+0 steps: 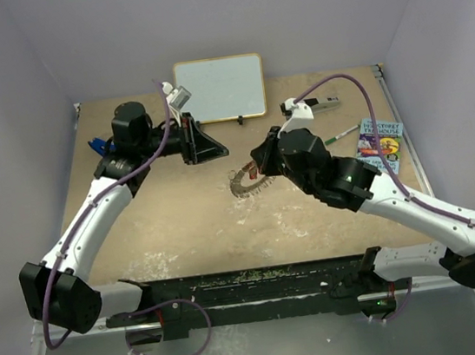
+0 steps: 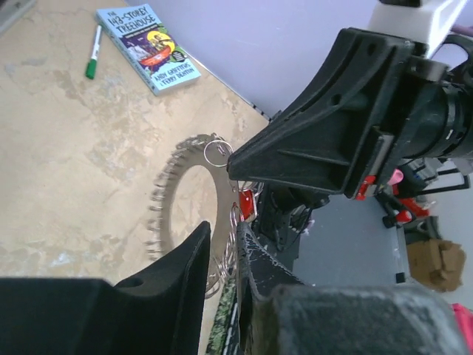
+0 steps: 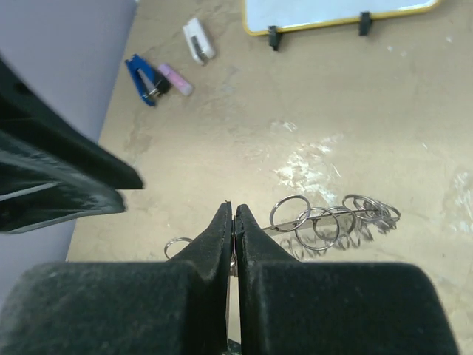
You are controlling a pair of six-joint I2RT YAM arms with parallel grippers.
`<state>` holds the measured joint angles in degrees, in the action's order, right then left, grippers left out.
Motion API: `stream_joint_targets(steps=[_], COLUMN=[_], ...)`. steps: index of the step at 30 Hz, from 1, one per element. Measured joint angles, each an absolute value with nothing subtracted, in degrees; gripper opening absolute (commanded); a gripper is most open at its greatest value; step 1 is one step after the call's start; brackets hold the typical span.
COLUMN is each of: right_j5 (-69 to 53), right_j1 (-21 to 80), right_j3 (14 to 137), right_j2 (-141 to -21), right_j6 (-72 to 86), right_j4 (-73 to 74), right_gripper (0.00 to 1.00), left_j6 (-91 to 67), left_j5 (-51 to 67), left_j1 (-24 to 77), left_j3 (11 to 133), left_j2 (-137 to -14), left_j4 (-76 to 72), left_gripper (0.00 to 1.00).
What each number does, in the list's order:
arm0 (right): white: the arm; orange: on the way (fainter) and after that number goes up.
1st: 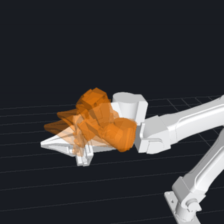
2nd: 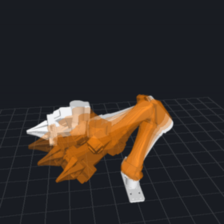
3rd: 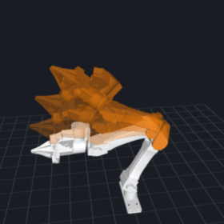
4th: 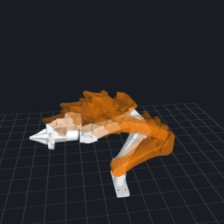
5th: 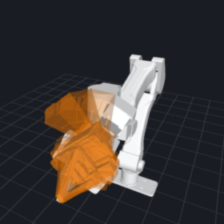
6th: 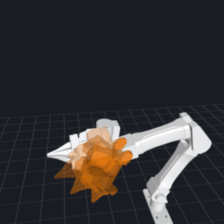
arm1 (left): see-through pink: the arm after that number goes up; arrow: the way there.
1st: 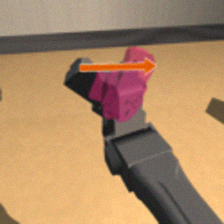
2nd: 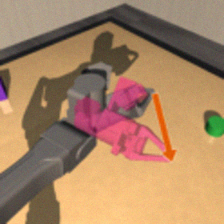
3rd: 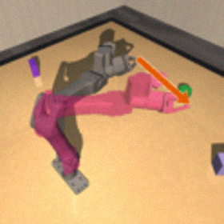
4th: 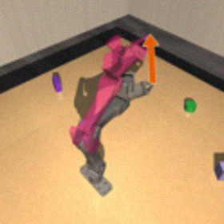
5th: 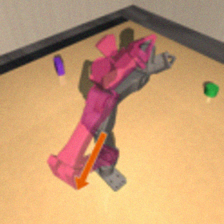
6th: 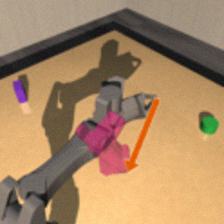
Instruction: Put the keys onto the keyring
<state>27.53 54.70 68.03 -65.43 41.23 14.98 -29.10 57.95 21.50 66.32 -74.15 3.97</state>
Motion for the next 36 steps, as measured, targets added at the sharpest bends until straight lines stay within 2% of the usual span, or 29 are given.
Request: stream_joint_targets(steps=[10,17,21,27,36], right_j5=[36.8,41.0,40.9,38.7,27.7], right_j1=[54.7,53.9,53.7,52.4,44.9], right_j3=[80.1,91.6,95.8,97.6,92.3], right_j2=[-73.6,-83.6,-87.5,-87.7,-80.7], right_j6=[65.3,87.7,99.1,107.7,108.6], right_j4=[37.6,55.2,62.8,66.8,59.8], right_gripper=[0.00,0.00,0.00,0.00,0.00], left_j6=[-22.3,-21.5,-19.8,-6.3,11.9], left_j5=[59.0,57.8,54.6,43.9,35.0], left_j1=[22.3,30.1,30.8,30.7,31.4], left_j3=[76.8,77.7,77.7,76.7,65.3], left_j2=[-77.8,-80.3,-80.6,-78.3,-70.0], left_j4=[14.5,22.2,24.9,26.3,11.6], left_gripper=[0.24,0.24,0.24,0.23,0.22])
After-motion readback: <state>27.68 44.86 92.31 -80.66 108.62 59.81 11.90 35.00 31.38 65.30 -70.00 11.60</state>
